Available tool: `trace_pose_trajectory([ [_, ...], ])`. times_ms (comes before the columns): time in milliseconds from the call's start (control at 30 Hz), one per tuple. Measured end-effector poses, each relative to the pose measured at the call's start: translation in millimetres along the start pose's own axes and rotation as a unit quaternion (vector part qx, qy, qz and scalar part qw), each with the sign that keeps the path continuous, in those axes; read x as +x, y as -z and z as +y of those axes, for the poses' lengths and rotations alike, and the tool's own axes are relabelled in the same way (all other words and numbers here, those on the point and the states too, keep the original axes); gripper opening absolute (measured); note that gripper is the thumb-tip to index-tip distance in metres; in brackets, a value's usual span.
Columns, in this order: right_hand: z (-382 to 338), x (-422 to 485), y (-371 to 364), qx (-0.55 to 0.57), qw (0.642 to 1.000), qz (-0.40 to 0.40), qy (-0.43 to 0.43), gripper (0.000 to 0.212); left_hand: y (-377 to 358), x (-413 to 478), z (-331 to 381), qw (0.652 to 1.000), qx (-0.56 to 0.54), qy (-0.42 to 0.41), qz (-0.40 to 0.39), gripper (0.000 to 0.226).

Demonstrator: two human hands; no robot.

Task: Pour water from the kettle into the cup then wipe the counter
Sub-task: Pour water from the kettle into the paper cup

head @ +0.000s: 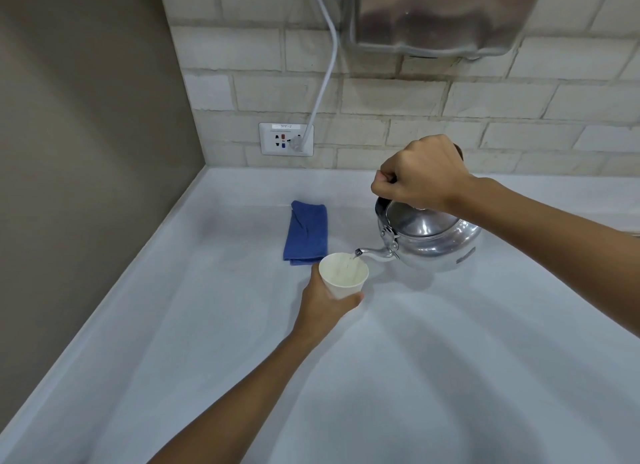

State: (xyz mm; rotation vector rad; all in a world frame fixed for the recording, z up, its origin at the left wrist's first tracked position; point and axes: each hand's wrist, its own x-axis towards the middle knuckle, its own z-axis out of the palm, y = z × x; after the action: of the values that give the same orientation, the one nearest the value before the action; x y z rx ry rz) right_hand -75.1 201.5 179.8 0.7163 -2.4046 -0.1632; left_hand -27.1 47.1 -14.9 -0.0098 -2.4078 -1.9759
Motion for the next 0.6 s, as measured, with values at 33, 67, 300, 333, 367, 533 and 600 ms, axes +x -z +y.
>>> trace_pose_trajectory([
  [33,0.3,0.4,0.4,-0.001,1.0,-0.001,0.0,0.031,0.0,0.1,-0.4,1.0,-0.001,-0.001,-0.001,0.07],
  [67,0.6,1.0,0.8,-0.003,1.0,-0.003,0.0,0.032,0.0,0.2,-1.0,1.0,-0.002,-0.002,-0.002,0.07],
  [300,0.5,1.9,2.9,-0.014,1.0,-0.004,0.012,0.032,-0.4,0.9,-3.1,1.0,0.004,-0.004,-0.008,0.075],
  [333,0.8,2.2,2.9,-0.014,1.0,-0.004,0.015,0.032,0.0,0.7,-3.5,1.0,0.005,-0.003,-0.009,0.075],
  [367,1.0,2.2,2.8,-0.015,1.0,-0.005,0.016,0.033,0.4,0.4,-3.7,1.0,0.005,-0.003,-0.009,0.074],
  [533,1.2,2.4,2.9,-0.015,1.0,-0.003,0.024,0.033,1.6,-0.4,-5.3,1.0,0.0,-0.004,-0.007,0.074],
  [600,0.6,2.6,3.2,-0.022,0.999,-0.006,0.029,0.033,1.4,-0.1,-5.3,1.0,0.003,-0.006,-0.005,0.075],
])
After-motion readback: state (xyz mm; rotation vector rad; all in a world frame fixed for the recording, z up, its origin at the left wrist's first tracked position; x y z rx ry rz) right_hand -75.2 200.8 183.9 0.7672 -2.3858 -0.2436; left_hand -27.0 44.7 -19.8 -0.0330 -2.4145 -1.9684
